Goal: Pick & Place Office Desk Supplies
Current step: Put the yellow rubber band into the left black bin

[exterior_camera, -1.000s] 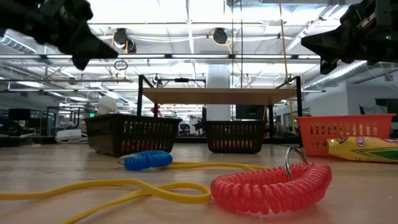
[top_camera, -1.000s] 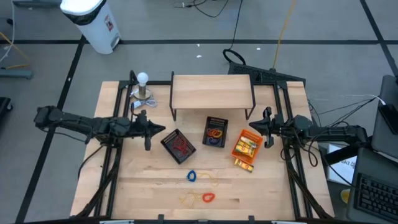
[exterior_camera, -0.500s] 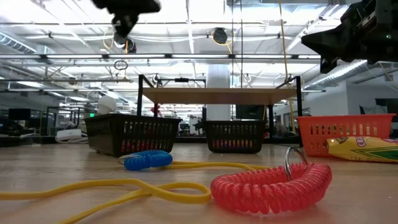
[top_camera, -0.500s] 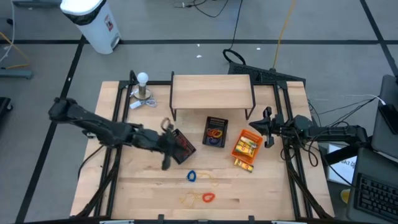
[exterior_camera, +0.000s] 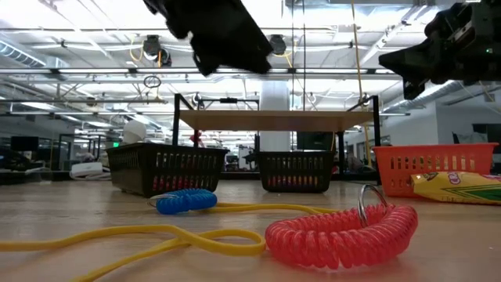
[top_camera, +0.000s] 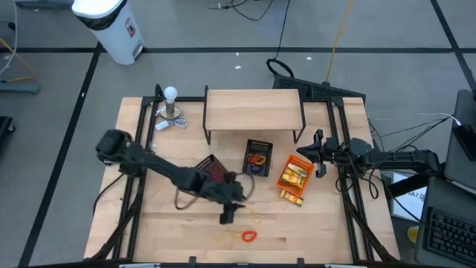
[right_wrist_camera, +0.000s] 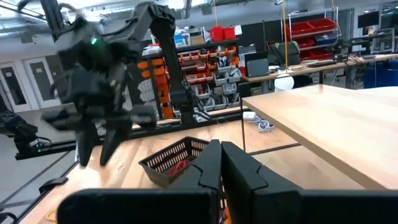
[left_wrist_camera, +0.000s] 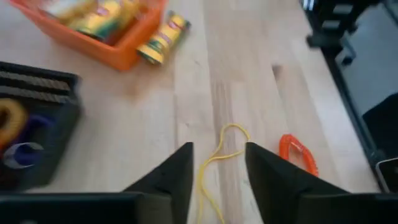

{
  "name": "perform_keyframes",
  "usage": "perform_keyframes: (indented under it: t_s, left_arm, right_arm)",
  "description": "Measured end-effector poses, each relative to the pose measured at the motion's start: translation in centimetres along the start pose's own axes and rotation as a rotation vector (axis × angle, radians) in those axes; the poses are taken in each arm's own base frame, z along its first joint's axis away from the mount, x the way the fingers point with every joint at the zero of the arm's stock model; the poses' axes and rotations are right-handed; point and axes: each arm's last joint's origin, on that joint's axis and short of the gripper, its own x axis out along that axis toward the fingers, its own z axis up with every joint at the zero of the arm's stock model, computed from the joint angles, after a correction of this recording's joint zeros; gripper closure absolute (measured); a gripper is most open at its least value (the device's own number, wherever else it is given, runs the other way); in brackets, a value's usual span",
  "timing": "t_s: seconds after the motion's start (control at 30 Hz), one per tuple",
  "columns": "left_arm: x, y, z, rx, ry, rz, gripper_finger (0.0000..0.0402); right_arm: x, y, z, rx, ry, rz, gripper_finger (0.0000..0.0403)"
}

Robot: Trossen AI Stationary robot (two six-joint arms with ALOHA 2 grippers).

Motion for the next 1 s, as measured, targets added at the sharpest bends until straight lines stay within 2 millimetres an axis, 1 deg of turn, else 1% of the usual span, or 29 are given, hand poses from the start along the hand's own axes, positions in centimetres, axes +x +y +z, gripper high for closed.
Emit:
perform_keyframes:
  t_s: [0.07,0.17,0.3,0.4,0.5,0.63,0.77,0.83,1.0]
  left_arm:
    - [1.4,-0.3,-0.1,0.015,0.037,0.003,0.0231]
    - [3.0,-0.4,-0.4,0.027,0.108,0.021,0.0202]
    - [5.0,-0.5,-1.0,0.027,0.165,0.051,0.0183]
    - [6.2,-0.8,-1.5,0.040,0.221,0.059,0.0182]
    - [6.9,-1.0,-2.1,0.060,0.293,0.084,0.0181]
    - [7.4,-0.9,-2.8,0.062,0.347,0.101,0.0181]
    - [7.8,-1.0,-3.2,0.050,0.377,0.056,0.0181]
    - [8.2,-1.0,-3.5,0.040,0.378,0.061,0.0181]
    - [8.8,-0.8,-4.3,0.014,0.412,0.098,0.0191]
  right_arm:
    - [0.0,0.0,0.0,0.001,0.004,-0.001,0.0399]
    - [0.0,0.0,0.0,0.008,0.004,-0.001,0.0399]
    - [0.0,0.0,0.0,0.008,0.005,-0.001,0.0399]
    - [0.0,0.0,-0.1,0.008,0.005,-0.001,0.0399]
    - [0.0,0.0,-0.1,0.008,0.008,0.001,0.0399]
    - [0.0,0.0,-0.3,0.015,0.030,-0.002,0.0399]
    - [0.1,-0.1,-0.4,0.019,0.044,-0.005,0.0399]
    - [0.1,-0.1,-0.4,0.019,0.042,-0.005,0.0399]
    - [0.1,0.0,0.2,0.033,-0.017,0.006,0.0399]
